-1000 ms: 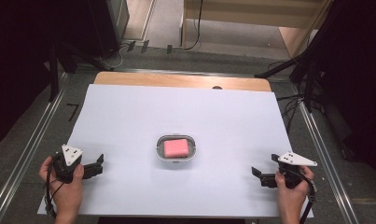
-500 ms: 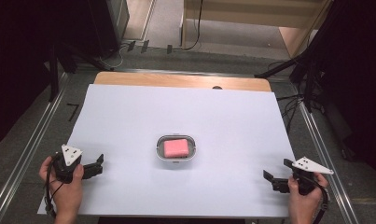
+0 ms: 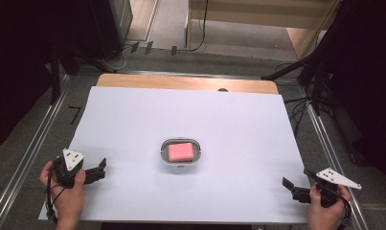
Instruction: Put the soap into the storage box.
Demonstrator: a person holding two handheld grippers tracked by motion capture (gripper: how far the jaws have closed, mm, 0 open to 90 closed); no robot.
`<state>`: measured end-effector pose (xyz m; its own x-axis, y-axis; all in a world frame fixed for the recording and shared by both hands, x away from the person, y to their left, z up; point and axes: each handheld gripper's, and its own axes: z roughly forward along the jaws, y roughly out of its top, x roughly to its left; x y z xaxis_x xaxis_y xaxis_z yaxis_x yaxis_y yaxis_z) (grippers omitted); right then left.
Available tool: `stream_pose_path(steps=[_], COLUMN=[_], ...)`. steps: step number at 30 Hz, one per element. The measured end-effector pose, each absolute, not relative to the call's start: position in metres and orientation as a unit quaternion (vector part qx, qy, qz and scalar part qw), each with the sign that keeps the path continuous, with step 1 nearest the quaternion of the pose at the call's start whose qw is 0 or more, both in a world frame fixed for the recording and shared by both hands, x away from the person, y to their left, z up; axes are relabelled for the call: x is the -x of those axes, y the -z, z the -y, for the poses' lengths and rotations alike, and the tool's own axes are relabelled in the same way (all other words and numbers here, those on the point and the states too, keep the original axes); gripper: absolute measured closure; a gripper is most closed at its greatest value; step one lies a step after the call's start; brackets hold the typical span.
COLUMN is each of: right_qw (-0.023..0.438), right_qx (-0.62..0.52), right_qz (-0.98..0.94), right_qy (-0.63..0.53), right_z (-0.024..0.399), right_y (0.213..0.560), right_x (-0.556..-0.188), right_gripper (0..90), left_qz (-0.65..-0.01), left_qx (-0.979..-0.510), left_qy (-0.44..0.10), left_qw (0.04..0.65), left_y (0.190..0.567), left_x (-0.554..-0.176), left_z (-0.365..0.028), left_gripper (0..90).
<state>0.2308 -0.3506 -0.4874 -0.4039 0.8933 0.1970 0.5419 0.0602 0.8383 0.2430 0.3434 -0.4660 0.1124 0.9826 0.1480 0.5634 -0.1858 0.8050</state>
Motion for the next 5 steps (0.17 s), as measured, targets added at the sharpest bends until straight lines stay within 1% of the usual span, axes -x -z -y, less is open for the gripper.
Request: stream_pose_path(steps=[5], right_qw=[0.197], right_qx=[-0.514], right_qz=[-0.699], right_qy=[-0.456], right_z=[0.3476], right_y=[0.4864], right_x=[-0.2299], right_gripper=[0.0], left_qz=[-0.566], left_qx=[-0.684], left_qy=[-0.353], left_qw=[0.296], left_y=[0.4660], left_x=[-0.2433], left_z=[-0.3434], left_gripper=[0.0])
